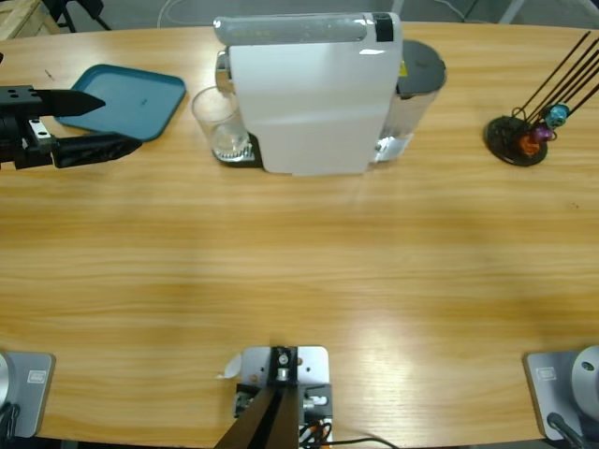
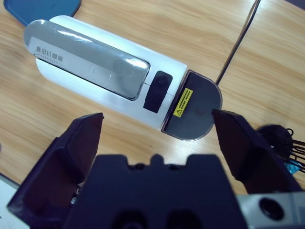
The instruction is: Pour coffee
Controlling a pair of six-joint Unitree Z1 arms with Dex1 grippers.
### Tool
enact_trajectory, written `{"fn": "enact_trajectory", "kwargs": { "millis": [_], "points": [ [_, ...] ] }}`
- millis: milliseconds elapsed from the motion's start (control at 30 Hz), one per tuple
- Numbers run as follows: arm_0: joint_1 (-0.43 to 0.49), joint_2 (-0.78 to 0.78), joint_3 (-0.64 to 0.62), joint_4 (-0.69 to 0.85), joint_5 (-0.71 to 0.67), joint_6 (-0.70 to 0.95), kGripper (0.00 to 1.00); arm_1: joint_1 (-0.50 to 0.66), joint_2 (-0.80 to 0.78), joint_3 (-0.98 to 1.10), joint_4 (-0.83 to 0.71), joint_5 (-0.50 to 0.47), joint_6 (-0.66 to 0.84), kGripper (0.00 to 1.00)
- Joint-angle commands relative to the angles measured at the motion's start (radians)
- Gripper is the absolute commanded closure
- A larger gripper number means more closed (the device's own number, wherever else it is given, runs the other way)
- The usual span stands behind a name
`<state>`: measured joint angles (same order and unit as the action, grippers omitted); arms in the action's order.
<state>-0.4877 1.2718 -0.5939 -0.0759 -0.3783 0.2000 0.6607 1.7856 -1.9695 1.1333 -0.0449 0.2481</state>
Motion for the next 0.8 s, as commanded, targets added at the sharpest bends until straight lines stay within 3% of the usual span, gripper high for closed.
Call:
{"fn": "enact_trajectory", "kwargs": {
  "millis": [33, 400, 500, 800],
  "points": [
    [-0.012, -0.014, 0.042, -0.012, -0.022, 0.001, 0.000, 0.011, 0.000, -0.003, 0.046, 0.010, 0.005, 0.000],
    [-0.011, -0.056, 0.052, -0.012, -0.016, 0.002, 0.000, 0.011, -0.104, 0.056, 0.044, -0.022, 0.004, 0.000],
    [-0.012, -0.057, 0.055, -0.012, -0.013, 0.001, 0.000, 0.012, -0.203, 0.208, -0.019, -0.019, 0.003, 0.000],
    [-0.011, -0.056, 0.052, -0.012, -0.014, 0.010, 0.000, 0.034, -0.524, 0.836, -0.431, 0.028, -0.050, 0.000]
  ]
}}
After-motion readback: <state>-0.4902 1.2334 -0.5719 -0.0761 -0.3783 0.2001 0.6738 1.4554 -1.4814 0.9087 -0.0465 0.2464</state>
